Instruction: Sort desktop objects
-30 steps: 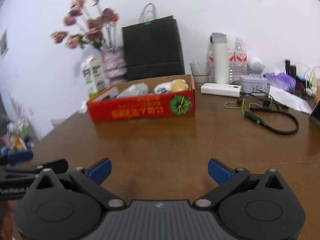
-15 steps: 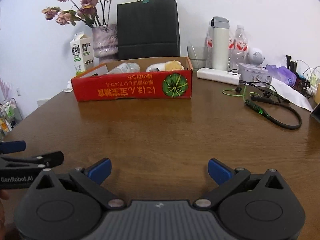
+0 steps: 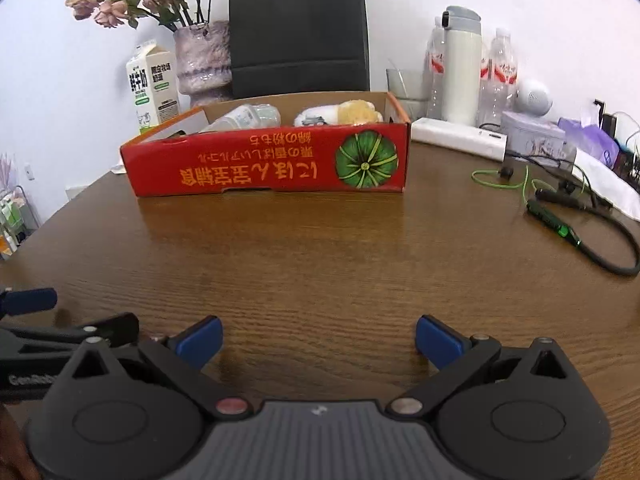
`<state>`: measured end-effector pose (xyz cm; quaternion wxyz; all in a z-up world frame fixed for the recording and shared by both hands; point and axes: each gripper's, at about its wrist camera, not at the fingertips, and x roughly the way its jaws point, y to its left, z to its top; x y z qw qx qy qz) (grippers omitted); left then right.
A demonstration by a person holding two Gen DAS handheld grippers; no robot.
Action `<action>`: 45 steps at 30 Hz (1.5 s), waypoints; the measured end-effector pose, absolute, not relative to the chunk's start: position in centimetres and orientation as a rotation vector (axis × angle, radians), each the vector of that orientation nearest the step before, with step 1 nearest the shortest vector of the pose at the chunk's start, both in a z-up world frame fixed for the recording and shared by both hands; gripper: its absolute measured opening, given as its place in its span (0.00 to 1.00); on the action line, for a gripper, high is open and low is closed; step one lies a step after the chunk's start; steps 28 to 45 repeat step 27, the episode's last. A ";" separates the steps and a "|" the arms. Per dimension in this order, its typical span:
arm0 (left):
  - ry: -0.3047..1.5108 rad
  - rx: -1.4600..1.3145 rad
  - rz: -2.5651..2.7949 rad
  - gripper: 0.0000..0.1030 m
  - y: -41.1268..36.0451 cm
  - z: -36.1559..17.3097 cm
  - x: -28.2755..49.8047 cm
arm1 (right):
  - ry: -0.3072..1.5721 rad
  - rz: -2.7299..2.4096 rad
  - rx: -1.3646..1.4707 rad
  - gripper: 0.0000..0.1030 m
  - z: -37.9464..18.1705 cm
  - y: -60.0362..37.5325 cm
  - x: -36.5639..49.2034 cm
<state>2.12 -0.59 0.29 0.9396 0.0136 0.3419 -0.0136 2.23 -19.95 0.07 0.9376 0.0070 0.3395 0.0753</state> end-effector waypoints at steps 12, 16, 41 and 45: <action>0.700 0.015 -0.025 1.00 -0.4 0.2 2.3 | 0.706 0.139 -0.032 1.00 -0.1 -19.6 2.4; 0.701 0.016 -0.030 1.00 -0.3 0.3 2.4 | 0.706 0.142 -0.033 1.00 -0.1 -19.6 2.5; 0.702 0.018 -0.033 1.00 -0.4 0.4 2.6 | 0.706 0.162 -0.041 1.00 0.0 -19.7 2.6; 0.702 0.018 -0.033 1.00 -0.4 0.4 2.6 | 0.706 0.162 -0.041 1.00 0.0 -19.7 2.6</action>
